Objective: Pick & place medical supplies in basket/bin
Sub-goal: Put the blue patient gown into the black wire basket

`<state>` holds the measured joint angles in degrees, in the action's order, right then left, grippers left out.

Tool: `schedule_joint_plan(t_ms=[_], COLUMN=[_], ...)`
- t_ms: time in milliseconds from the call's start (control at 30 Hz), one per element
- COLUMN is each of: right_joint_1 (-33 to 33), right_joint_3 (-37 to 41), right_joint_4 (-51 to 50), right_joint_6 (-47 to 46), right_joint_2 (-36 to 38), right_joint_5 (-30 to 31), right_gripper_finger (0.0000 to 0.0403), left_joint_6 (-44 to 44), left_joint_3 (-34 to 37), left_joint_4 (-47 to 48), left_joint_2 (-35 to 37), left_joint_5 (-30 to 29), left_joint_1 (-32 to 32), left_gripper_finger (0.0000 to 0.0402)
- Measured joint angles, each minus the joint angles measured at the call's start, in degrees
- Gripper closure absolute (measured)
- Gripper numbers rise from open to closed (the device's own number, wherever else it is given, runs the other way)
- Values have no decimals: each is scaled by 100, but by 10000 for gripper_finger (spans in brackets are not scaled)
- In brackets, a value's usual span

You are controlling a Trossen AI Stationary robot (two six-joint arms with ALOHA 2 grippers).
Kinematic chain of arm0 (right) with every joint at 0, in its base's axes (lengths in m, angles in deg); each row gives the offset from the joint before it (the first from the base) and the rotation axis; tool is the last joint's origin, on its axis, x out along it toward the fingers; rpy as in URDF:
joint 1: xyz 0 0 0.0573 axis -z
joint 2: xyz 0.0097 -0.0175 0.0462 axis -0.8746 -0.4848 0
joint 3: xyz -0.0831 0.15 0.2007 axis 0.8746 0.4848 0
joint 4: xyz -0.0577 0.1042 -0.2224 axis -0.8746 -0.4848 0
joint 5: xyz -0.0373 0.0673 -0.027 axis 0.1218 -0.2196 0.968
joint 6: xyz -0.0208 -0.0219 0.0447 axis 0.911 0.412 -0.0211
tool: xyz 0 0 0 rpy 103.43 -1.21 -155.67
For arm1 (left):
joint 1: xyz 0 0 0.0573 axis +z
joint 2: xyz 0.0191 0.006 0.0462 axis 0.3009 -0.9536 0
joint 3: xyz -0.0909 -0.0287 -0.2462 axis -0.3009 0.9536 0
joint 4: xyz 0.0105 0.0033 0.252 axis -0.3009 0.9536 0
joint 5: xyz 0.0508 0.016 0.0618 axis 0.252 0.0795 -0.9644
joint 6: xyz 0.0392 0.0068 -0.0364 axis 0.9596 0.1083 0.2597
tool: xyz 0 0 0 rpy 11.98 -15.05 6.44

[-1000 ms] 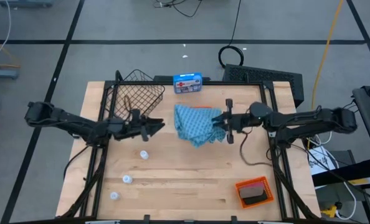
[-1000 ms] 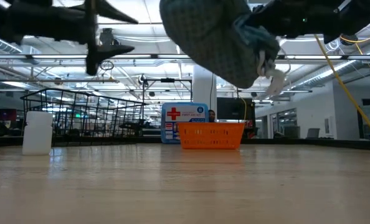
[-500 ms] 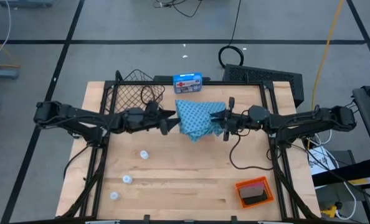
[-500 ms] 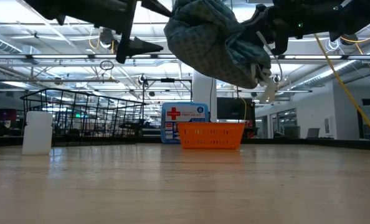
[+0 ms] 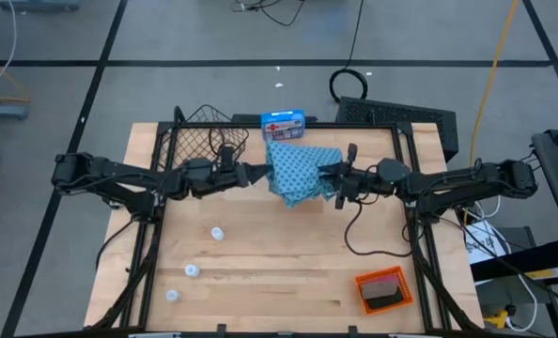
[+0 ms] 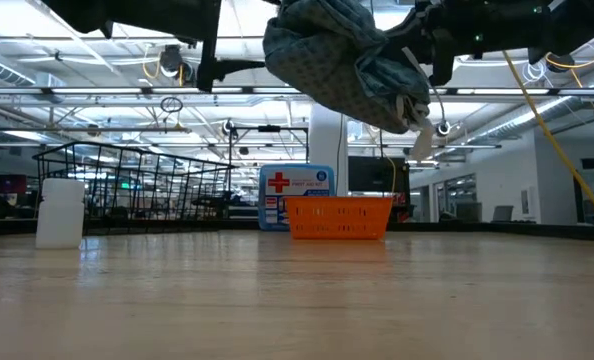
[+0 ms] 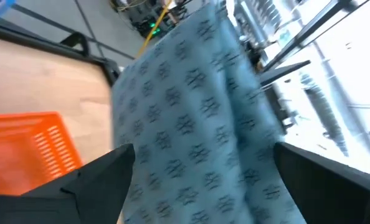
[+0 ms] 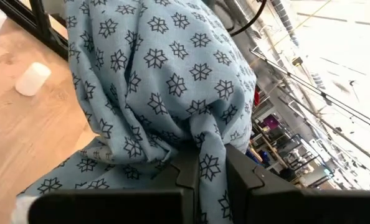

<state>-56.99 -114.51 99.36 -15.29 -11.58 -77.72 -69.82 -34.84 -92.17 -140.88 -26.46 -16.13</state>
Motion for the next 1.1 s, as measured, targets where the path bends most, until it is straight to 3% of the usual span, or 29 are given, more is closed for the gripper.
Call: schedule_joint_plan(t_ms=[567,1100], right_joint_1=[0,-67], right_joint_3=[0,0], right_joint_4=[-41,210], right_joint_6=[-66,197], right_joint_2=[0,0], right_joint_5=[3,473], right_gripper_finger=[381,381], left_joint_6=[-743,11], left_joint_3=[-75,-483], left_joint_4=[-1665,-1527], left_joint_2=[-1205,-1292], left_joint_5=[365,626], left_joint_1=[-2,-39], left_gripper_finger=[9,9])
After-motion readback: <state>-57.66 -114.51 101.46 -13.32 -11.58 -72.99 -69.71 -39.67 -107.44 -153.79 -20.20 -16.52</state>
